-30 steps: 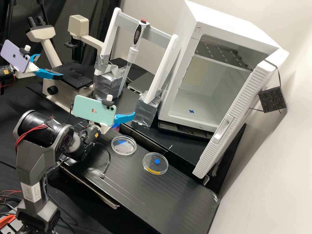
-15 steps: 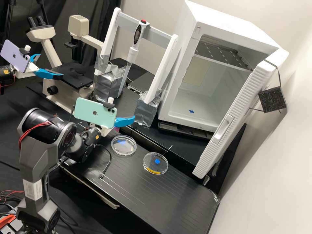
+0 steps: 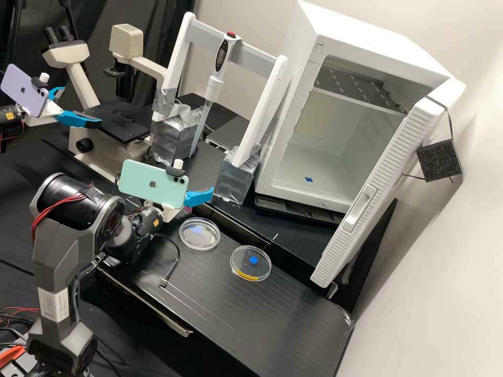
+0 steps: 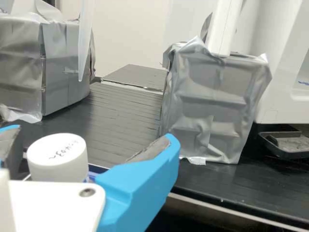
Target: Open the bottle
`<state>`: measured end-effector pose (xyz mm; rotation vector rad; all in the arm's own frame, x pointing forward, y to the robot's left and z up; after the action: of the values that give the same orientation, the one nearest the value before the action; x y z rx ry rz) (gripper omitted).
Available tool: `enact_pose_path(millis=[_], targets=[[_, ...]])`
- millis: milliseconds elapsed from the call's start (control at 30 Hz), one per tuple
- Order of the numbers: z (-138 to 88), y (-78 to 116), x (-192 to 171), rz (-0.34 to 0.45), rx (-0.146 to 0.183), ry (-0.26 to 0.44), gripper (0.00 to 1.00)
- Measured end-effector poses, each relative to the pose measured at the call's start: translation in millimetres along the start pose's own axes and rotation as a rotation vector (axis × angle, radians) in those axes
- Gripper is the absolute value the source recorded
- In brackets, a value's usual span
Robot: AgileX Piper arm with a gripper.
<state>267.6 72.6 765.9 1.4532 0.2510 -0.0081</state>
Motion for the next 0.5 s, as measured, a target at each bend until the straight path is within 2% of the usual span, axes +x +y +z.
enact_pose_path(millis=[500], targets=[[2.1, -2.2, -6.4, -0.011, 0.0, -0.009, 0.0]])
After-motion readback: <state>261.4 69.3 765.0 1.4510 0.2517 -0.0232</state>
